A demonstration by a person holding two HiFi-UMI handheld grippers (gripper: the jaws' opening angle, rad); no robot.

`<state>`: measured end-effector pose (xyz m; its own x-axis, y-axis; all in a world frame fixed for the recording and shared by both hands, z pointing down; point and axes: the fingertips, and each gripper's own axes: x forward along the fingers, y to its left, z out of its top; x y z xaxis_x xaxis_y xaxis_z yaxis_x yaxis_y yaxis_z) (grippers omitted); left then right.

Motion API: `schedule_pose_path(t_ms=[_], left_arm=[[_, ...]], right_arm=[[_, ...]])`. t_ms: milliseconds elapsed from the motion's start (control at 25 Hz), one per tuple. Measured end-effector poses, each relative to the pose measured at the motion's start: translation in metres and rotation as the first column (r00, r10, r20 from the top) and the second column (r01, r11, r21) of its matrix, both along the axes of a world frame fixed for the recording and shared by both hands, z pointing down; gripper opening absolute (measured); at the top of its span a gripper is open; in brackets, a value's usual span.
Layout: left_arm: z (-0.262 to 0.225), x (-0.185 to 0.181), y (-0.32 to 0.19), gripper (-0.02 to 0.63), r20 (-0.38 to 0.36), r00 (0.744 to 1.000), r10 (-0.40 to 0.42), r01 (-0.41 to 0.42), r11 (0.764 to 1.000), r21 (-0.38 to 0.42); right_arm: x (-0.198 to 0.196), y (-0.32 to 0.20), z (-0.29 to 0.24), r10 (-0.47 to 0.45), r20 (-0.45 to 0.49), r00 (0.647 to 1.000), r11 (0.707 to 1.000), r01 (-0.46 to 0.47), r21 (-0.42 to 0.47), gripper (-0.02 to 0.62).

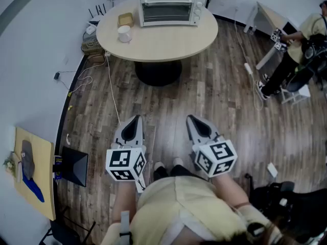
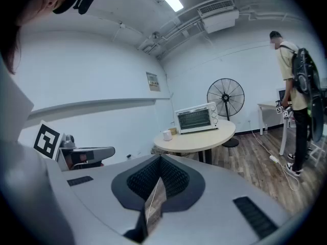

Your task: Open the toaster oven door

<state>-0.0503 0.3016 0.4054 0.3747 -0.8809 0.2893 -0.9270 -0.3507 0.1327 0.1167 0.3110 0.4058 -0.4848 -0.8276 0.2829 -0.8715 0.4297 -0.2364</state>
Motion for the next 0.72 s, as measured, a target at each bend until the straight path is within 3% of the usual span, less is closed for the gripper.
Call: schedule_pose_path(t_ms=[360, 720], left_arm=[[0.011, -0.007, 0.006, 0.002, -0.023, 0.999, -0.024, 0.023, 0.999, -0.046], [0.009, -0.023, 0.003, 0.002, -0.028, 1.000, -0.004, 0.003, 0.999, -0.035]], right_arm=[[-0.009, -0.001, 0.005, -0.021, 0.036, 0.999, 1.000, 0.021, -0.019, 0.002], [-0.031, -0.003, 0.010, -0.004, 0.107, 0.994, 0.998, 0.011, -0.067, 0.003]])
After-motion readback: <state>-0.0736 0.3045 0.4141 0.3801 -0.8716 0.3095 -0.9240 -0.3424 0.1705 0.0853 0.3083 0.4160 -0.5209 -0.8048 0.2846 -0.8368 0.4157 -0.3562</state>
